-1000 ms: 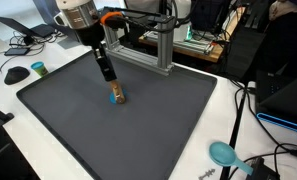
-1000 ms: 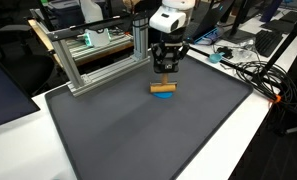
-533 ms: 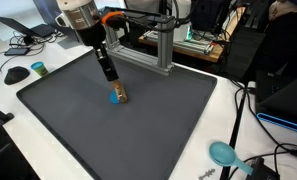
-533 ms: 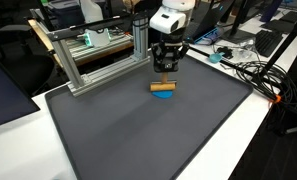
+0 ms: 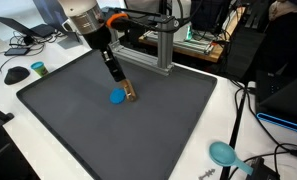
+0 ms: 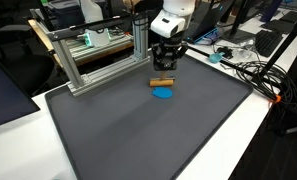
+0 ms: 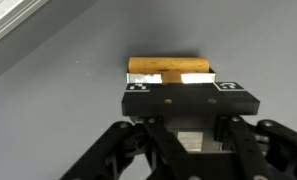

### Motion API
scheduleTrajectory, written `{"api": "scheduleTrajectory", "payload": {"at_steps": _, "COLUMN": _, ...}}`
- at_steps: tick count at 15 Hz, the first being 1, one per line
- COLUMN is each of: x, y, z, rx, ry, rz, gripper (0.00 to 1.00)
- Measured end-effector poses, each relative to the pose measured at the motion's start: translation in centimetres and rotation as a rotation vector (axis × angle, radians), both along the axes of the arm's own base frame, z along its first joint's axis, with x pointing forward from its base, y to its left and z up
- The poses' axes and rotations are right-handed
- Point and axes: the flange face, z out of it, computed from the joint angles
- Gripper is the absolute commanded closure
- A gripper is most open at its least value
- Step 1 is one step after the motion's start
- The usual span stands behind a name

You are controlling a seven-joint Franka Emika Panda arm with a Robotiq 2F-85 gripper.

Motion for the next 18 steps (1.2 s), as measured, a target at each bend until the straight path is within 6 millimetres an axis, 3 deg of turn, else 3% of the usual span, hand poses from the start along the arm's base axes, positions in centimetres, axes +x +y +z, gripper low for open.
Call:
{"api": "scheduleTrajectory", "payload": {"at_steps": 11, "x": -0.7, "y": 0.7, "z": 0.3, "rx": 0.005, "ry": 0.007, "rz": 0.011, "gripper": 0.78}}
{"api": "scheduleTrajectory", "payload": {"at_steps": 18, "x": -1.6, "y": 0.8, "z": 3.7, "rx": -0.001, "ry": -0.069, "rz": 0.018, "gripper": 0.78}}
